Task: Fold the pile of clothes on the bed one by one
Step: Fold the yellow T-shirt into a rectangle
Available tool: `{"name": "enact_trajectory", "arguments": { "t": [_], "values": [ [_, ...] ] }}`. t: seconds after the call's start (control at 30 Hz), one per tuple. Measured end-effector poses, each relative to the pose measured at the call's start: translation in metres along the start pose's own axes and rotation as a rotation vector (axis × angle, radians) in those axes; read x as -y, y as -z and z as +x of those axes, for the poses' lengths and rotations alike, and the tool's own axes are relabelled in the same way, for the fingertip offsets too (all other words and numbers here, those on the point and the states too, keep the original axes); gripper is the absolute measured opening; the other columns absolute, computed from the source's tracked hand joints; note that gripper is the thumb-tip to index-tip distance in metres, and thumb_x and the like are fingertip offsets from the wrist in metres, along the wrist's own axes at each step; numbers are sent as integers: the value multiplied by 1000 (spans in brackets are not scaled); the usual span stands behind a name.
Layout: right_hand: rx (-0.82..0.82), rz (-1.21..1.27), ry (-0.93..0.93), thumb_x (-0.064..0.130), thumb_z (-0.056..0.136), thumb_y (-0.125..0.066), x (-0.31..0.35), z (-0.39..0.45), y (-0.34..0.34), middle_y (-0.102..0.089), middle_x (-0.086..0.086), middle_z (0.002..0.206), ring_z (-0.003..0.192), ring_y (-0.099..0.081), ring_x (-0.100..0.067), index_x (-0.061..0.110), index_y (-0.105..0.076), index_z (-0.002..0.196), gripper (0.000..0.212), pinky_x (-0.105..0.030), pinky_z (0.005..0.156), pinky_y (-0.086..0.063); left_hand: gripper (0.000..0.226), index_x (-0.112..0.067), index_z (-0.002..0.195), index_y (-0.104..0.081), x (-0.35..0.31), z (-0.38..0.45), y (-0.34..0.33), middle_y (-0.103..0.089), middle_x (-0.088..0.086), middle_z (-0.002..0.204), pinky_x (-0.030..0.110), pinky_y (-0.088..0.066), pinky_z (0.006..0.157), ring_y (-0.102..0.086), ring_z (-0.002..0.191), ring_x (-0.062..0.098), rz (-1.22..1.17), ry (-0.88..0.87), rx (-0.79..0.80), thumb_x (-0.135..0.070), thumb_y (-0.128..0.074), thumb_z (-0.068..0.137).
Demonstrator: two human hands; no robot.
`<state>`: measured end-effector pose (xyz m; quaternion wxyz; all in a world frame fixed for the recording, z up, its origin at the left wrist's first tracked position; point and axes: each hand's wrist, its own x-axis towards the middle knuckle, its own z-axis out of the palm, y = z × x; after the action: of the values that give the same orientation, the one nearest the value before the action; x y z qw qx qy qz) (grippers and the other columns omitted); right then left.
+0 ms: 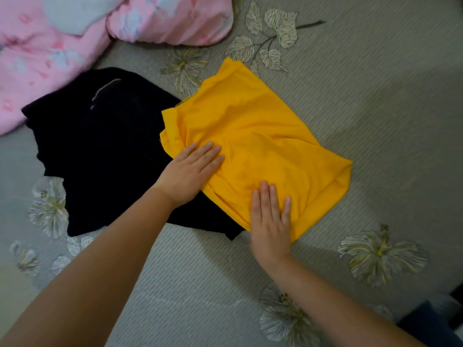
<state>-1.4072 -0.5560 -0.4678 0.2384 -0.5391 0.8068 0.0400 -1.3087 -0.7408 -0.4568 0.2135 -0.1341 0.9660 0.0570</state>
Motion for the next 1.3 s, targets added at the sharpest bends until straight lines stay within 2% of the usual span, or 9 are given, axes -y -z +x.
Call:
{"name": "enact_trajectory", "arguments": {
  "t": [0.1,0.17,0.3,0.6,0.73,0.9,1.0,1.17,1.3],
  "values": [
    [15,-9,147,15,76,-37,-21,-1,5,-64,-17,114,106,-62,-29,1,-68,105,45,-47,83,-50,54,-26,136,17,1,-1,-2,8,3,155,30,19,107,7,143,20,76,46,191,-24,-24,100],
    [48,-51,237,13,79,-33,-36,1,15,-59,-20,121,114,-57,-32,-2,-62,113,47,-44,91,-47,55,-27,143,10,-2,2,5,11,2,155,33,13,112,9,143,19,82,52,247,-24,-24,100],
    [343,-51,467,7,97,-27,-75,12,30,8,-16,154,143,5,-27,0,7,143,58,-34,115,6,59,-26,146,2,-10,5,23,8,2,155,34,6,114,5,143,18,113,44,386,-27,-32,99],
    [373,2,428,6,94,-37,-153,-15,49,13,-13,153,143,5,-20,4,12,142,69,-21,111,8,58,-10,146,-11,-95,12,11,-12,14,154,44,-6,115,-12,142,30,-10,213,170,-22,-40,97],
    [414,24,373,2,91,-39,-177,-41,35,9,-17,153,143,1,-24,2,8,142,70,-26,115,3,60,8,104,-64,-123,23,3,-65,28,105,64,-45,74,-63,92,47,-61,227,-170,10,-84,48],
    [5,14,214,-4,49,-82,-165,-54,23,-55,-29,122,111,-54,-45,-10,-53,119,76,-58,88,-42,58,12,97,-66,-132,15,13,-66,30,96,64,-46,64,-65,82,47,-61,213,-230,15,-83,42],
    [-77,-8,183,9,46,-87,-134,-53,13,-60,-20,120,110,-57,-37,0,-61,116,75,-58,84,-45,66,13,96,-66,-135,-4,23,-66,31,94,63,-47,62,-65,79,47,-5,209,-166,14,-87,33],
    [-131,-15,194,12,75,-50,-123,-38,6,-64,-13,117,109,-60,-28,6,-65,111,40,-49,87,-48,63,15,95,-65,-138,-25,39,-66,32,92,63,-47,62,-65,78,48,36,253,-62,19,-84,34],
    [-179,-43,271,11,77,-33,-148,-39,18,-65,-15,113,106,-62,-30,2,-66,109,47,-47,86,-49,62,18,97,-63,-153,-19,47,-64,35,95,64,-45,65,-63,82,51,37,322,-55,18,-83,39]
  ]
}}
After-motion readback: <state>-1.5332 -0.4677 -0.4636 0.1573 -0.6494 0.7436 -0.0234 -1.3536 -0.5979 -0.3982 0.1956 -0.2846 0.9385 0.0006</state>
